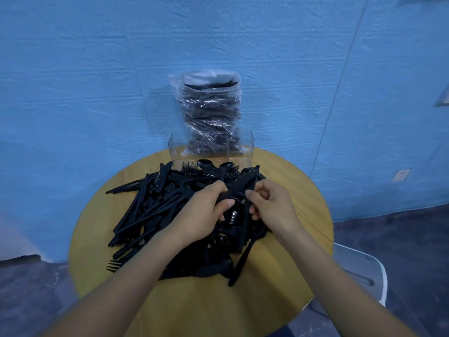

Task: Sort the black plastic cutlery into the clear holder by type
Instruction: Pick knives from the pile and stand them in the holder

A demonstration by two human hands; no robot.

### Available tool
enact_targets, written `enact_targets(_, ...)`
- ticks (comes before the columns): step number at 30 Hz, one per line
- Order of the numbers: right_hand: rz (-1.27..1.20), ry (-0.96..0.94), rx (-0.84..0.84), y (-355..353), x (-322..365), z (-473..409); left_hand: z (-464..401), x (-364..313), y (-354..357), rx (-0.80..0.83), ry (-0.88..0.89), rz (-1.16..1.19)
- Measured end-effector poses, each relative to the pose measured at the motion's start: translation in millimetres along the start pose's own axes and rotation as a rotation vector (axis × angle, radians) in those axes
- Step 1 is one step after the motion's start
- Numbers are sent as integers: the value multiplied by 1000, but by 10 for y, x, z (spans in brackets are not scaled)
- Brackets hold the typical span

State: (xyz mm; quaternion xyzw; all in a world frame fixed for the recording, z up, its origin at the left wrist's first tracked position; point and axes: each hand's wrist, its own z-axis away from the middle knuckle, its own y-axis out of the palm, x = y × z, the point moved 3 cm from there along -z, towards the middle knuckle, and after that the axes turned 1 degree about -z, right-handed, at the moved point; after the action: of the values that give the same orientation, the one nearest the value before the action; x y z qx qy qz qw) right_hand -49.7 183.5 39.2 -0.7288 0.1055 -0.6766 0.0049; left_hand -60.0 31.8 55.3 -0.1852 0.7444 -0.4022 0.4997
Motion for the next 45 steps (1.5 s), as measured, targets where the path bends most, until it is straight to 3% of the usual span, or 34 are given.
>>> enact_targets(9,-321,7,128,162,174,22,10,-53,-84,-223,70,67)
enact_targets(14,-263,-18,19,148,205,9,39,-87,-60,-245,109,73)
enact_targets(19,-211,-17,-51,89,260,-32,14,-8,-167,-270,-32,215)
enact_targets(21,-180,-18,-36,81,297,-27,0,20,-231,-281,-138,401)
enact_targets(23,-139,-15,10,116,331,-9,-42,12,-277,-282,-188,433)
enact_targets(30,-157,-50,149,274,397,29,-57,-163,-163,-53,-228,777)
enact_targets(36,-214,-24,211,310,319,69,-46,-146,-112,-70,-231,966)
enact_targets(45,-78,-20,240,316,235,51,-35,-191,-110,27,-225,1079)
